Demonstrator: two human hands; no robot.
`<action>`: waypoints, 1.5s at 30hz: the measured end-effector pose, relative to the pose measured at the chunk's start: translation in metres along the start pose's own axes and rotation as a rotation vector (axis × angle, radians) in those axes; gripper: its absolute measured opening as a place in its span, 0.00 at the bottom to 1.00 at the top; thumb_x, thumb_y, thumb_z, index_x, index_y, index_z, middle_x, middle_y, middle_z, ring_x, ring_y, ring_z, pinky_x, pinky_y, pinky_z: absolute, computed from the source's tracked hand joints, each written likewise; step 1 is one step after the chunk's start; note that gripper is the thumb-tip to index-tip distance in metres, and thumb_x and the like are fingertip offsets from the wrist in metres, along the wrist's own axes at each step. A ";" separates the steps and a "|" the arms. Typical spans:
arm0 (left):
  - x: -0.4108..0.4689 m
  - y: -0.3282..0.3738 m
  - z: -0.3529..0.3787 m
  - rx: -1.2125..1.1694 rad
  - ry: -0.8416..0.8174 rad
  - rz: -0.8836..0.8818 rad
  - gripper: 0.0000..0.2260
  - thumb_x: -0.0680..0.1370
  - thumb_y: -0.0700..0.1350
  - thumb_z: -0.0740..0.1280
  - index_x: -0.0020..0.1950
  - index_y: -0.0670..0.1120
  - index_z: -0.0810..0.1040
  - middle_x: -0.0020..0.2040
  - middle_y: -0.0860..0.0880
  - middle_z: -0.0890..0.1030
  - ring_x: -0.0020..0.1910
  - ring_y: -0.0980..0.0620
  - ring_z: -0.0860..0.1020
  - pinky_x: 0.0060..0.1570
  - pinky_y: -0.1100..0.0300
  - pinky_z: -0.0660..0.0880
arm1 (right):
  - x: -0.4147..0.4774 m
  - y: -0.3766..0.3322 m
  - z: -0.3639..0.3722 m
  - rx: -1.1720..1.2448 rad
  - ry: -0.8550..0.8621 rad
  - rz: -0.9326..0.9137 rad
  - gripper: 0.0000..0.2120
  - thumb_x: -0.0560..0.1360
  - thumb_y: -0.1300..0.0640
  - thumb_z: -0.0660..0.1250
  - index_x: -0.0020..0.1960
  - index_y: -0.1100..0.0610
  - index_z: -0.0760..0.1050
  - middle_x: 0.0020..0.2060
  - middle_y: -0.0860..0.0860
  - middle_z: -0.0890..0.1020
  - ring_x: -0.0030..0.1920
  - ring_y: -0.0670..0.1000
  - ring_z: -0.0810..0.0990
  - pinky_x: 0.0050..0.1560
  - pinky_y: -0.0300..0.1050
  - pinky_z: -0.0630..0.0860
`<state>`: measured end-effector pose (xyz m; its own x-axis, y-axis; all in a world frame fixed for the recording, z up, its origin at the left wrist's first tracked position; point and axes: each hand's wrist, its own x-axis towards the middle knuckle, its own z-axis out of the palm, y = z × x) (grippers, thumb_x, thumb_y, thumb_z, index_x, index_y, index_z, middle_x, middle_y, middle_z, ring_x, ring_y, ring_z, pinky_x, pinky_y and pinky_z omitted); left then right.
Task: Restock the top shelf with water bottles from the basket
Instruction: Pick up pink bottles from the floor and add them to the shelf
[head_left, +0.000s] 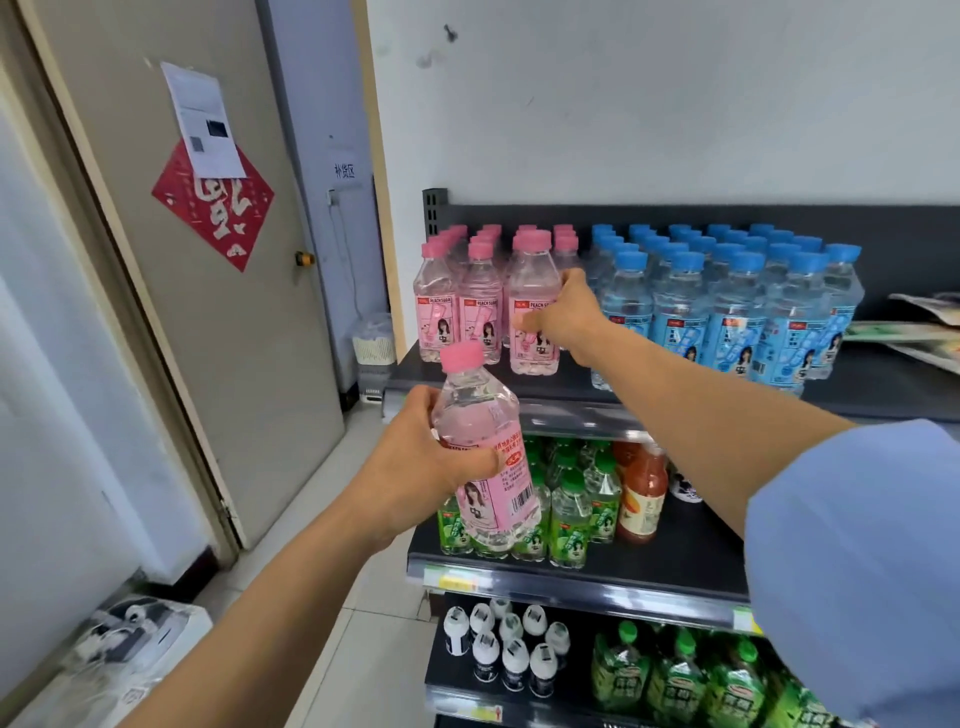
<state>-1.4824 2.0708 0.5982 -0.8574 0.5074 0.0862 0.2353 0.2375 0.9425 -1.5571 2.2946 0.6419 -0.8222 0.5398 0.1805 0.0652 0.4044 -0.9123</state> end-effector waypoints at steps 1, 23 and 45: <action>0.001 -0.002 -0.003 0.007 0.001 -0.001 0.23 0.67 0.41 0.76 0.57 0.49 0.69 0.49 0.56 0.81 0.41 0.62 0.81 0.31 0.72 0.75 | 0.005 0.005 0.004 -0.024 -0.002 0.016 0.35 0.67 0.63 0.76 0.67 0.60 0.60 0.60 0.57 0.75 0.60 0.56 0.74 0.62 0.54 0.74; 0.017 -0.021 -0.025 0.024 -0.037 -0.004 0.23 0.67 0.41 0.77 0.55 0.51 0.69 0.50 0.54 0.82 0.46 0.58 0.82 0.38 0.67 0.77 | 0.049 0.024 0.039 -0.379 0.137 0.094 0.31 0.72 0.65 0.71 0.70 0.62 0.59 0.63 0.59 0.73 0.62 0.58 0.74 0.57 0.48 0.73; 0.017 0.004 0.007 -0.022 -0.040 0.030 0.24 0.67 0.42 0.77 0.57 0.46 0.69 0.49 0.53 0.81 0.45 0.56 0.81 0.40 0.61 0.77 | -0.111 -0.052 -0.030 -0.166 -0.418 -0.191 0.26 0.73 0.35 0.62 0.52 0.57 0.79 0.44 0.53 0.82 0.42 0.48 0.78 0.44 0.44 0.75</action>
<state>-1.4933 2.0860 0.6016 -0.8309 0.5470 0.1018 0.2500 0.2036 0.9466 -1.4517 2.2359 0.6802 -0.9826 0.1156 0.1451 -0.0478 0.5981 -0.8000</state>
